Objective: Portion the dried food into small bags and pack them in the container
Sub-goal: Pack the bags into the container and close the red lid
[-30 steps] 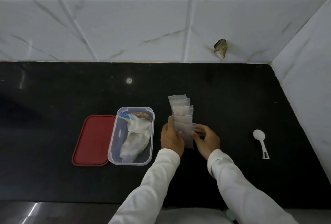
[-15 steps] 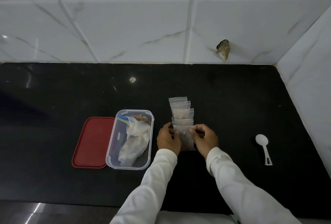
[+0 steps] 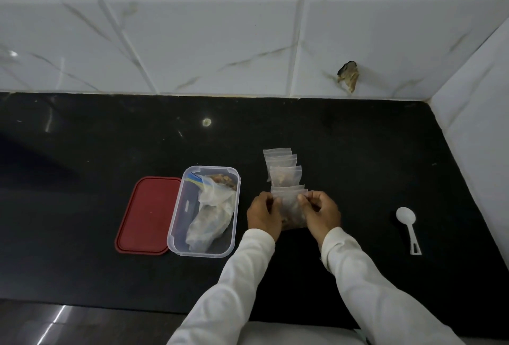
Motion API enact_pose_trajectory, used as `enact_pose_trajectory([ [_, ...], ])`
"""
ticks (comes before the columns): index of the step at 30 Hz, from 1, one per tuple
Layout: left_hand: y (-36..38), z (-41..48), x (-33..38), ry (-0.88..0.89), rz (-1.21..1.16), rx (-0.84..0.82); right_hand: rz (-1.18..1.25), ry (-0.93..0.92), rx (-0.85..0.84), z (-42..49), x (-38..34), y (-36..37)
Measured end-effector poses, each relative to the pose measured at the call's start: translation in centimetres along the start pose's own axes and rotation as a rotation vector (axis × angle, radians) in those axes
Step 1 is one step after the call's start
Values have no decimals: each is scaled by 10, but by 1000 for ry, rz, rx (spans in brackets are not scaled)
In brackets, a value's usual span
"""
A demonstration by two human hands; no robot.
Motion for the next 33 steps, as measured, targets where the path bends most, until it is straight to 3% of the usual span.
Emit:
enact_pose_trajectory([
  [5, -8, -12, 15, 49, -131, 28, 98, -10, 9, -16, -26, -6],
  [13, -53, -30, 39, 141, -342, 115, 148, -72, -154, -56, -71, 3],
  [20, -125, -35, 5, 71, -451, 162, 63, -103, -193, -79, -89, 63],
  [25, -174, -28, -31, 18, -154, 232, -166, -183, -257, -92, -86, 108],
  [33, -179, -27, -46, 2, 299, 212, -584, -274, -249, -99, -84, 138],
])
Point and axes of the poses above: each hand's wrist, its own z-axis towards the middle knuckle, its own y-axis out of the palm, x = y × z, the point moved 4 cm from there along z, towards the middle knuckle, and after that the axes turned 4 degrees about z, right-handed, at the moved point
